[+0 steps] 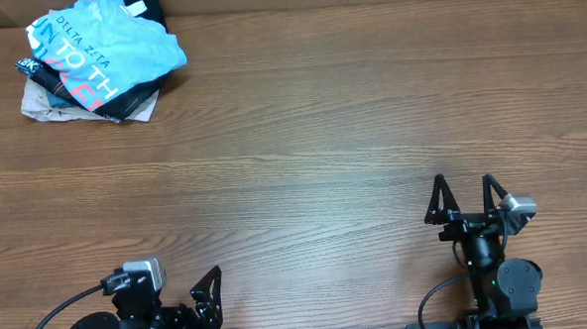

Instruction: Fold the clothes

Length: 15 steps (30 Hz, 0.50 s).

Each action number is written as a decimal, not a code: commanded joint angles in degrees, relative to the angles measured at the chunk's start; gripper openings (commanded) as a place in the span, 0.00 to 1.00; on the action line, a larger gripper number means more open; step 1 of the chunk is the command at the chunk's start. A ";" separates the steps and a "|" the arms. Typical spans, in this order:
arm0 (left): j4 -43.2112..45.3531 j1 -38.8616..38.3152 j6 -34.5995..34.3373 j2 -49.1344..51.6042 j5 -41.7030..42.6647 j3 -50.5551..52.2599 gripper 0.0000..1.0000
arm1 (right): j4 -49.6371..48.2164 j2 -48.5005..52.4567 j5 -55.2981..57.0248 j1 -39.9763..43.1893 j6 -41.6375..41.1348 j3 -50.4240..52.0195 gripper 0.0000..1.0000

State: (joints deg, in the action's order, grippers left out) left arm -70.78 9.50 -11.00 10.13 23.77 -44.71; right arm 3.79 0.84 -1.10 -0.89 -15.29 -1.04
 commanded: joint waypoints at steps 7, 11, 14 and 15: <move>0.02 0.22 -0.81 -0.17 -0.37 0.11 1.00 | 1.03 -0.68 0.42 -0.39 0.33 0.57 1.00; 0.02 0.22 -0.81 -0.17 -0.37 0.11 1.00 | 1.03 -0.68 0.42 -0.39 0.33 0.57 1.00; 0.02 0.22 -0.81 -0.17 -0.37 0.11 1.00 | 1.05 -0.68 0.42 -0.39 0.33 0.57 1.00; 0.02 0.22 -0.81 -0.17 -0.37 0.11 1.00 | 1.03 -0.68 0.42 -0.39 0.33 0.57 1.00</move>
State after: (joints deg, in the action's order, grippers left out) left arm -70.78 9.50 -11.03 10.13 23.77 -44.71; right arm 5.15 0.84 -1.08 -0.89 -15.20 -1.04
